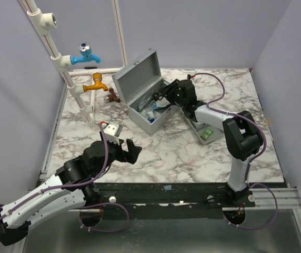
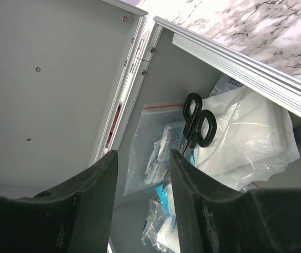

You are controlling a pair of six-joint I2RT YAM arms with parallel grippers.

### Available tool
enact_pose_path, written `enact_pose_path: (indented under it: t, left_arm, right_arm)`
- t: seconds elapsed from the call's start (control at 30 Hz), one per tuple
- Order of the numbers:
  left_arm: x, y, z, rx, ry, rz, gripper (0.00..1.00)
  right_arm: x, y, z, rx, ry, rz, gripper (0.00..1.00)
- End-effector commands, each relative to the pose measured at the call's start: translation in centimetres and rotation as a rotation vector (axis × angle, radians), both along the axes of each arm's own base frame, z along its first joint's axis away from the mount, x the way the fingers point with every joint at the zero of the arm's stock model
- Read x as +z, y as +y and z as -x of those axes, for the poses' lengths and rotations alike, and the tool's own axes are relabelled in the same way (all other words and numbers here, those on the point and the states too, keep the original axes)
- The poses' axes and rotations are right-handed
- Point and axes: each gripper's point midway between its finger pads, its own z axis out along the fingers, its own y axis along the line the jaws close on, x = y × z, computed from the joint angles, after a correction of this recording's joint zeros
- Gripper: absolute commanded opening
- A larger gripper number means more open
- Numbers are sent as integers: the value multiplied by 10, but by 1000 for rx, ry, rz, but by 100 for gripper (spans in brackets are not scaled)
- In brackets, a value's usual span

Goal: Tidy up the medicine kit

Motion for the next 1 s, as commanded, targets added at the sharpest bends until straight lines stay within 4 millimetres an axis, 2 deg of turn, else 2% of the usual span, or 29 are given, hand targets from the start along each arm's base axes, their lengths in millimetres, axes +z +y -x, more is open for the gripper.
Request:
enact_pose_path:
  t: [0.0,0.2,0.37,0.47,0.6,0.77,0.97]
  left_arm:
    - [0,0,-3,12,-9,-6,99]
    - [-3,-3,-5,19,9,-13,99]
    - [-1,-4,-8,30,10,-15,99]
    - [1,-5,-11,40,11,-17,99]
    - [-2,-5,-16,74,22,-26,99]
    - [-1,-10,-23,97,41,-30,99]
    - [-7,-14,-25,100,70,-51,99]
  right_arm:
    - [17,-14,2,-23,-40,53,48]
    - [45,-26,18,7,-115,122,51]
    - [71,-44,35,23,-191,231,54]
    - [81,-58,48,33,-220,325,58]
    - [79,-73,60,66,-238,470,59]
    - [79,-92,48,37,-253,629,59]
    - [72,-85,11,142,-286,807,59]
